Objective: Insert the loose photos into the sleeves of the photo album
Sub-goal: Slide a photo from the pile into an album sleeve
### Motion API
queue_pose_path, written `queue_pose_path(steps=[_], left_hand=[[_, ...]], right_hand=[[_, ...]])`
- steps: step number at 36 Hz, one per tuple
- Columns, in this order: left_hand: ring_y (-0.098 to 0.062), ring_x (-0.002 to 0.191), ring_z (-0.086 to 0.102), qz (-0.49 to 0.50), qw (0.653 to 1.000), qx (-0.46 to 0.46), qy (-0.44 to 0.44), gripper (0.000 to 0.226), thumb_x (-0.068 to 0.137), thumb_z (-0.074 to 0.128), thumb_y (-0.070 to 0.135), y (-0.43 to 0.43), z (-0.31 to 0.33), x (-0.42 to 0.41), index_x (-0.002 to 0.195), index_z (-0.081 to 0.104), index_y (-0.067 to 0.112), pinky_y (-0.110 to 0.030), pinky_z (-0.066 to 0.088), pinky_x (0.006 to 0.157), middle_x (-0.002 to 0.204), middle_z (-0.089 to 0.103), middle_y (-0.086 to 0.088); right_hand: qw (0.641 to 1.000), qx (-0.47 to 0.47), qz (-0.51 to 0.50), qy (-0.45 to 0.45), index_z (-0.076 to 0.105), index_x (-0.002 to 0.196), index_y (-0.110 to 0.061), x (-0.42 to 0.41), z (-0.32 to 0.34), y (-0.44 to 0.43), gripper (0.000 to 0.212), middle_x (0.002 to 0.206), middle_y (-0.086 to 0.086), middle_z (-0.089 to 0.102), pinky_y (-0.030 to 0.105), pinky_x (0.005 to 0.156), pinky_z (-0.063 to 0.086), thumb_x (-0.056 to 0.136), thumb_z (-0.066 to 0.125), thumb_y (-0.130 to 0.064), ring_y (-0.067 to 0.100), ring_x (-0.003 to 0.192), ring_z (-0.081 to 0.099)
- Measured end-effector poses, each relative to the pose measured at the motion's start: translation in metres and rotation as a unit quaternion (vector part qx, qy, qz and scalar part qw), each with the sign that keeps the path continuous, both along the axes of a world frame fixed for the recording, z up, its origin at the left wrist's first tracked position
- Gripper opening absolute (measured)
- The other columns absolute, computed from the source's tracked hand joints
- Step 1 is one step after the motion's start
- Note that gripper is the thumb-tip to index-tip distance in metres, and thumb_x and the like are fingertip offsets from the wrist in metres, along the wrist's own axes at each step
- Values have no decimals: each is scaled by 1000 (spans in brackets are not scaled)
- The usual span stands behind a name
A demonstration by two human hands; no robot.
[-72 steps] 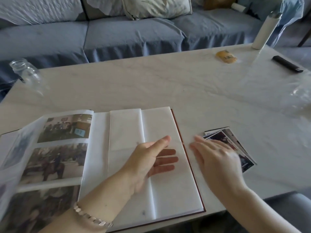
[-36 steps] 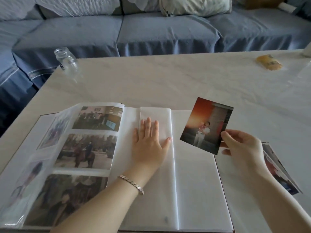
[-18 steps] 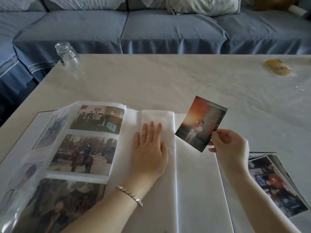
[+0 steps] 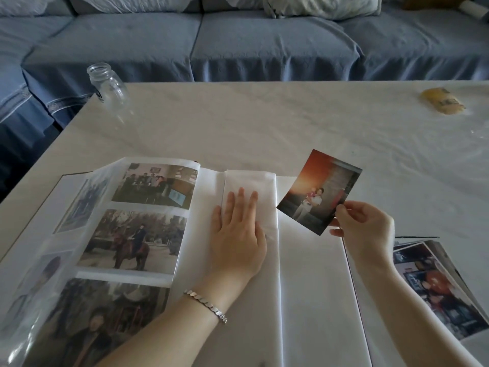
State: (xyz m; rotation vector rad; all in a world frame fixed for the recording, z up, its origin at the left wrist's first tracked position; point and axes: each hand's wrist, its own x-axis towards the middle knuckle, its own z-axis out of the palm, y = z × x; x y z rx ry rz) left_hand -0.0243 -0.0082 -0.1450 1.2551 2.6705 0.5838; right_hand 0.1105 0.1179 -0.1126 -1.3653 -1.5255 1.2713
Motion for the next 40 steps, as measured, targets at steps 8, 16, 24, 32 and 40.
queue_pose_path(steps=[8, 16, 24, 32, 40], left_hand=[[-13, 145, -9, 0, 1000, 9, 2, 78, 74, -8, 41, 0, 0, 1, 150, 3, 27, -29, -16, 109, 158, -3, 3], [-13, 145, -10, 0, 1000, -3, 5, 79, 73, -9, 41, 0, 0, 1, 150, 0, 27, -28, -16, 109, 159, -5, 3], [-12, 145, -11, -6, 1000, -8, 8, 81, 74, -12, 43, -1, 0, 0, 151, 4, 24, -29, -17, 110, 159, -5, 3], [-11, 145, -12, 10, 1000, 3, -2, 84, 75, -11, 51, -1, 1, 1, 151, 10, 23, -28, -17, 111, 159, -3, 3], [-15, 144, -16, 13, 1000, 10, -2, 82, 76, -7, 52, -4, 4, 3, 150, 13, 24, -27, -18, 111, 159, -6, 1]], right_hand=[[1000, -5, 0, 12, 66, 79, -14, 0, 2, -3, 16, 67, -1, 67, 17, 47, 51, 88, 59, -3, 6, 50, 64], [1000, -2, 29, -5, 64, 76, -17, -2, 0, -10, 19, 65, -3, 66, 15, 45, 50, 87, 59, -2, 5, 45, 61], [996, -37, 81, -28, 66, 79, -13, -9, -4, -20, 14, 65, 0, 68, 20, 47, 50, 86, 61, -2, 8, 46, 62], [980, -128, 128, -81, 66, 72, -12, -14, 0, -5, 15, 56, -1, 65, 24, 53, 49, 85, 63, -4, 11, 42, 56], [959, -182, 188, -107, 67, 75, -2, -27, 13, 17, 8, 59, 6, 63, 14, 43, 49, 83, 65, 0, 6, 38, 56]])
